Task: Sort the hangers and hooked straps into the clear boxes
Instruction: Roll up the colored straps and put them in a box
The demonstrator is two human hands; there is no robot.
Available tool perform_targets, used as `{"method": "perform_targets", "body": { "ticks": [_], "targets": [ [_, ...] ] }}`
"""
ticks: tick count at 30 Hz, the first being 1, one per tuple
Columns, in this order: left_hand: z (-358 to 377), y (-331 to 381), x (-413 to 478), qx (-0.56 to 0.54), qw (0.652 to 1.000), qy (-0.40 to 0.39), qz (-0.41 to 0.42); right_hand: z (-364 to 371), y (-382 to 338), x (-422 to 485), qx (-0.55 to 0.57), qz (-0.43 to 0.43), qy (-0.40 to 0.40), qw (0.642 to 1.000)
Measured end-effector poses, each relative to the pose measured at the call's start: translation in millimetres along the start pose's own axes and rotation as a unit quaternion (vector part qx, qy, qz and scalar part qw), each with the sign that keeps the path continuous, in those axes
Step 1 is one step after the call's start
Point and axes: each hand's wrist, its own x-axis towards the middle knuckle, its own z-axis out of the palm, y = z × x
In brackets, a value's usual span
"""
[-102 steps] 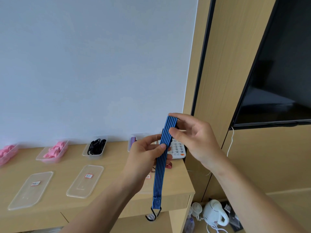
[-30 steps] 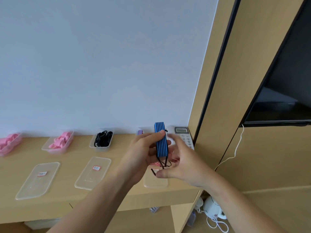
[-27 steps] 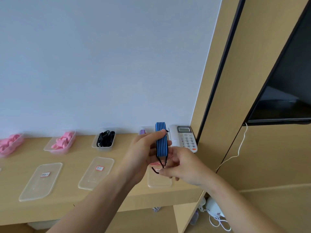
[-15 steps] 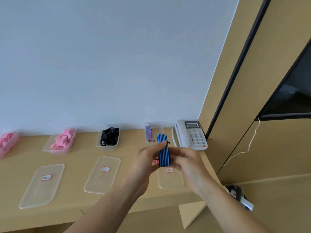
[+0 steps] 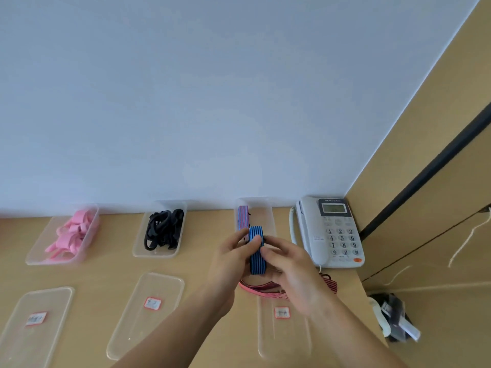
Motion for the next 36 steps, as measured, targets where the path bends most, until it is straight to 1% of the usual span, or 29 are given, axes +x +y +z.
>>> {"method": "perform_targets", "body": {
  "ticks": [2, 4, 6, 7, 9, 11, 13, 14, 16, 18, 20, 22, 24, 25, 27, 28, 29, 31, 33, 35, 36],
  "targets": [
    [-0.5, -0.2, 24.3, 0.018, 1.0, 0.007, -0.007, -3.2, -2.5, 26.1, -0.001, 0.021, 0.032, 0.999],
    [-3.0, -3.0, 48.5, 0.043, 0.998, 0.027, -0.023, -3.1, -1.0, 50.2, -0.029, 0.04, 0.094, 0.994],
    [-9.6, -6.8, 74.3, 0.118, 0.991, 0.069, -0.005, 0.9, 2.2, 73.5, -0.068, 0.037, 0.153, 0.985],
    [-14.5, -9.0, 86.6, 0.187, 0.978, 0.093, 0.017, 3.5, 3.5, 85.3, -0.085, 0.028, 0.179, 0.98],
    [-22.9, -12.1, 107.8, 0.349, 0.927, 0.125, 0.058, 10.4, 5.8, 108.7, -0.12, 0.016, 0.224, 0.967],
    [-27.3, -15.5, 125.2, 0.461, 0.874, 0.111, 0.102, 18.8, 7.4, 129.2, -0.171, 0.016, 0.254, 0.952],
    [-28.5, -20.7, 141.3, 0.547, 0.819, 0.063, 0.159, 25.5, 11.2, 145.0, -0.233, 0.011, 0.276, 0.932],
    [-28.7, -23.7, 148.7, 0.59, 0.786, 0.041, 0.181, 28.0, 14.3, 151.3, -0.257, 0.006, 0.282, 0.924],
    [-28.8, -28.8, 161.3, 0.659, 0.728, 0.014, 0.189, 31.4, 21.3, 160.9, -0.29, -0.005, 0.294, 0.911],
    [-28.8, -28.5, 168.0, 0.687, 0.701, 0.002, 0.192, 31.8, 25.2, 166.9, -0.315, -0.007, 0.303, 0.899],
    [-31.4, -28.7, 171.6, 0.69, 0.689, 0.01, 0.224, 29.5, 27.9, 170.5, -0.358, -0.002, 0.281, 0.89],
    [-32.4, -32.0, 174.2, 0.697, 0.669, 0.02, 0.259, 23.5, 28.8, 172.1, -0.43, 0.013, 0.239, 0.87],
    [-32.5, -34.3, 177.0, 0.709, 0.652, 0.02, 0.269, 16.1, 26.6, 172.6, -0.515, 0.023, 0.198, 0.834],
    [-32.7, -35.5, 178.2, 0.716, 0.644, 0.017, 0.27, 12.6, 24.3, 172.7, -0.56, 0.015, 0.18, 0.808],
    [-32.8, -37.4, 178.6, 0.734, 0.631, 0.007, 0.251, 7.6, 18.0, 172.5, -0.637, -0.015, 0.157, 0.754],
    [-33.1, -37.8, 179.2, 0.741, 0.628, 0.004, 0.239, 5.7, 14.1, 172.4, -0.653, -0.029, 0.155, 0.74],
    [-33.2, -37.4, 180.5, 0.746, 0.626, 0.003, 0.227, 3.9, 9.8, 172.1, -0.655, -0.042, 0.158, 0.738],
    [-32.9, -36.9, 180.8, 0.749, 0.628, 0.003, 0.21, -1.6, 2.7, 167.5, -0.64, -0.073, 0.17, 0.746],
    [-34.8, -37.6, 178.4, 0.745, 0.632, 0.01, 0.214, -13.2, 0.8, 154.5, -0.61, -0.133, 0.185, 0.759],
    [-37.1, -38.5, 169.8, 0.718, 0.656, 0.021, 0.231, -32.2, 3.3, 129.8, -0.572, -0.204, 0.186, 0.772],
    [-38.8, -38.6, 163.0, 0.692, 0.672, 0.032, 0.261, -44.1, 6.8, 114.4, -0.558, -0.231, 0.189, 0.774]
  ]
}}
